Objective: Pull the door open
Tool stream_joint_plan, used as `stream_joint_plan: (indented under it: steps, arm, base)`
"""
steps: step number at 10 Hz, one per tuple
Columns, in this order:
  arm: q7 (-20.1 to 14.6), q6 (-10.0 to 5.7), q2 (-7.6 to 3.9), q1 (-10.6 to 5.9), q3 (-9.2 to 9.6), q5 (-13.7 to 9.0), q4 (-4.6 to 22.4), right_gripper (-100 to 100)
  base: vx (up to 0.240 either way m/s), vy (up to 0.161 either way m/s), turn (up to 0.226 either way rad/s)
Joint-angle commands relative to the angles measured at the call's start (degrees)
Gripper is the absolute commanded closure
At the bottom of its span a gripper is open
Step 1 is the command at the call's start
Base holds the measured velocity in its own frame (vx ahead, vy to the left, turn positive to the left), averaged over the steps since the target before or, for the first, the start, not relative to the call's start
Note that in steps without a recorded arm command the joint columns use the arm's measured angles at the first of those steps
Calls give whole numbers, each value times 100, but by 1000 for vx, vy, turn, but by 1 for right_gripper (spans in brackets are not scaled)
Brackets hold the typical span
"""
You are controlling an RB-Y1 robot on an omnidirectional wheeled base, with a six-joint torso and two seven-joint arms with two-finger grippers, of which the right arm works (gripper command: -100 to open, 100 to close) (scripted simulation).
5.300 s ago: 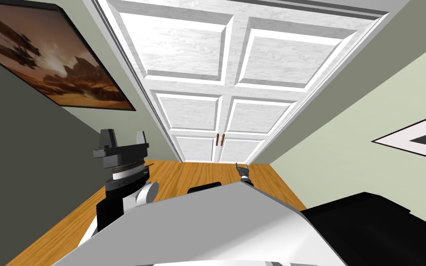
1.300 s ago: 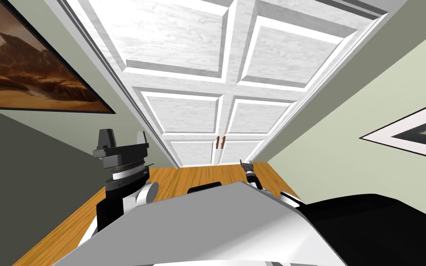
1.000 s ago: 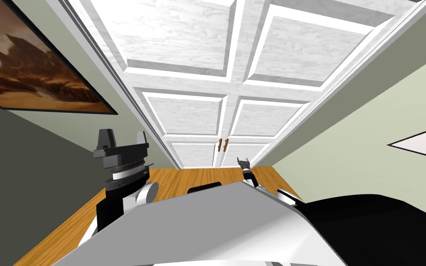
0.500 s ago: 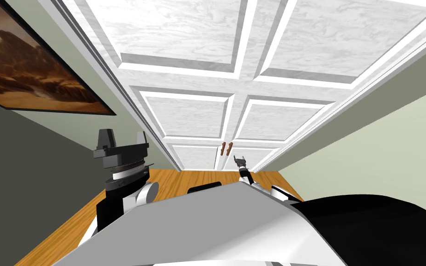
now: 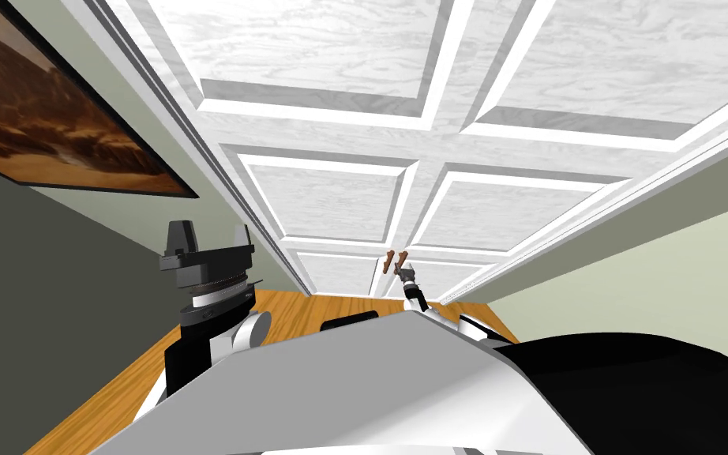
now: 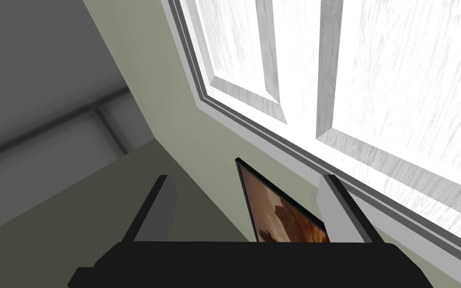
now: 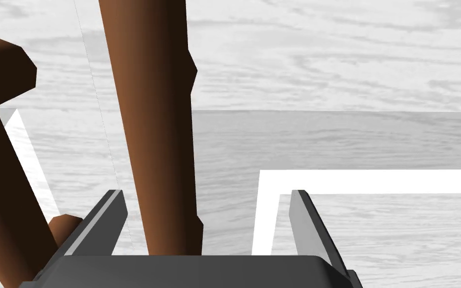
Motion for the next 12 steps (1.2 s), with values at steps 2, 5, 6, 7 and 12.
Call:
stream_joint_plan:
  steps: [2, 5, 6, 7, 12]
  arm:
    - [0, 0, 0, 0, 0, 0, 0, 100]
    - [0, 0, 0, 0, 0, 0, 0, 100]
    - [0, 0, 0, 0, 0, 0, 0, 100]
    - [0, 0, 0, 0, 0, 0, 0, 100]
    - [-7, 10, -95, 232, -72, -46, 126, 100]
  base:
    - [11, 1, 11]
    - [-4, 14, 11]
    - [0, 0, 0]
    - [0, 0, 0]
    - [-127, -7, -36]
